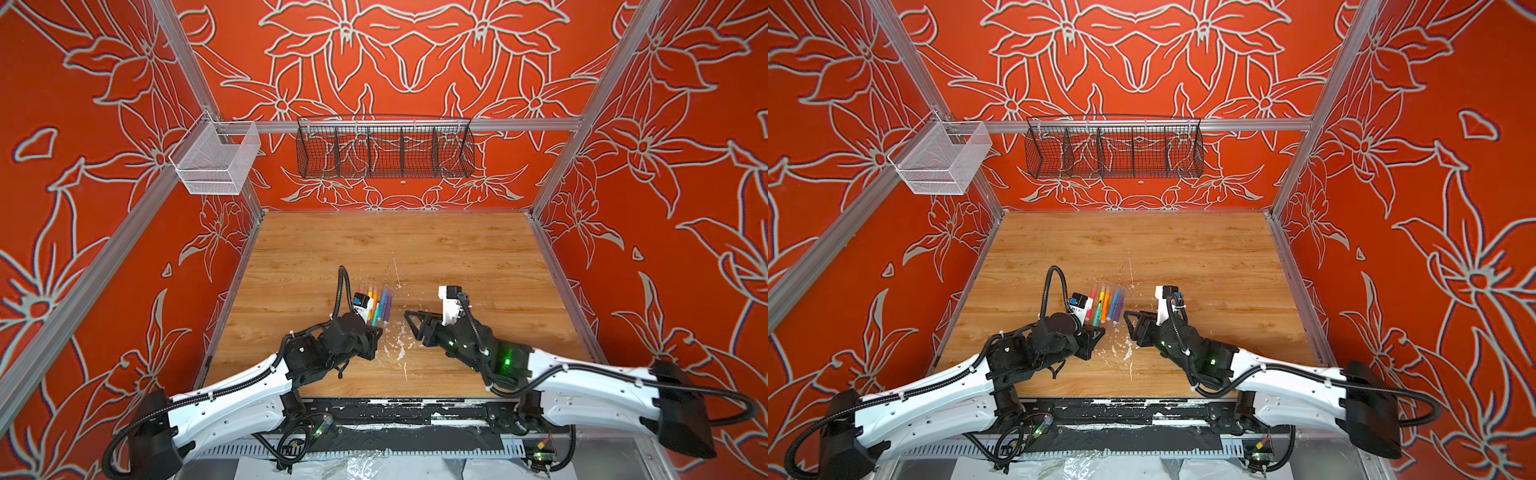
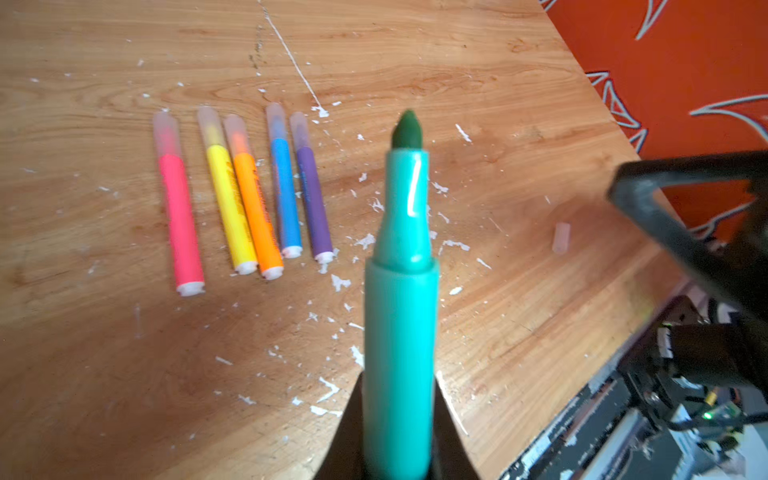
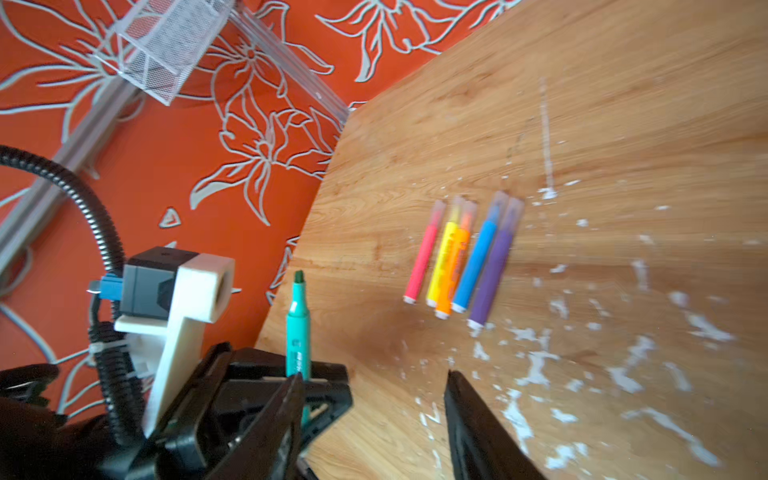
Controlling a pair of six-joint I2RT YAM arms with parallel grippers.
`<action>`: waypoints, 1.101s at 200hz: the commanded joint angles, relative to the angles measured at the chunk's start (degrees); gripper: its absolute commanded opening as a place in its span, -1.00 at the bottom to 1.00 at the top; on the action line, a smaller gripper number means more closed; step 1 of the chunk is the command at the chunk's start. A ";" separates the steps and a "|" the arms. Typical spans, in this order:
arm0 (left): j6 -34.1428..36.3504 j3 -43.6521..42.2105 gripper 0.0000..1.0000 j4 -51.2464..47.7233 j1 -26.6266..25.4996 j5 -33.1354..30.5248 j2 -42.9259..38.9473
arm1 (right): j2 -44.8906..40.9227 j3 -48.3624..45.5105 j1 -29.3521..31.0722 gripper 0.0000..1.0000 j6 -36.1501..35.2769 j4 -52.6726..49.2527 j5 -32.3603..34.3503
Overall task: Insert the pens into the pen caps
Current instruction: 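Move the right gripper to the lying translucent cap and lower onto it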
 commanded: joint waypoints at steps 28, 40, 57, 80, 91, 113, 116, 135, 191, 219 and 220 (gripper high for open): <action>1.37 -1.37 -1.00 2.87 0.31 -4.87 1.04 | -11.59 3.11 -0.03 0.25 -3.11 -45.87 8.57; 2.10 -2.11 -1.00 4.61 0.31 -4.02 1.14 | -12.29 3.55 -0.19 0.26 -2.36 -50.95 8.46; 2.88 -1.59 -1.00 5.09 0.31 -3.45 1.52 | -12.28 2.79 -0.66 0.30 -1.92 -54.24 8.07; 3.38 -1.04 -1.00 5.06 0.31 -2.30 1.51 | -8.87 1.60 -2.95 0.35 -1.82 -54.69 6.20; 3.53 -1.46 -1.00 5.40 0.31 -1.80 0.93 | -6.65 1.10 -4.47 0.35 -1.79 -53.86 4.75; 3.64 -2.45 -1.00 4.87 0.31 -2.02 -1.34 | -1.61 -0.99 -8.00 0.35 -2.75 -48.95 1.08; 3.67 -2.63 -1.00 4.83 0.32 -2.11 -1.70 | -0.88 -1.22 -8.61 0.35 -2.92 -48.42 0.53; 3.69 -3.78 -1.00 4.54 0.31 -2.65 -4.18 | 3.23 -2.79 -12.10 0.35 -4.12 -44.00 -2.50; 3.17 -4.51 -1.00 5.05 0.31 -2.49 -5.24 | 7.65 -5.18 -17.39 0.48 -5.80 -37.09 -3.87; 3.29 -3.78 -1.00 5.17 0.31 -2.40 -3.66 | 10.47 -5.97 -19.28 0.48 -6.50 -33.08 -6.26; 3.28 -3.75 -1.00 5.21 0.35 -2.40 -3.63 | 10.59 -5.96 -19.32 0.48 -6.50 -33.01 -6.24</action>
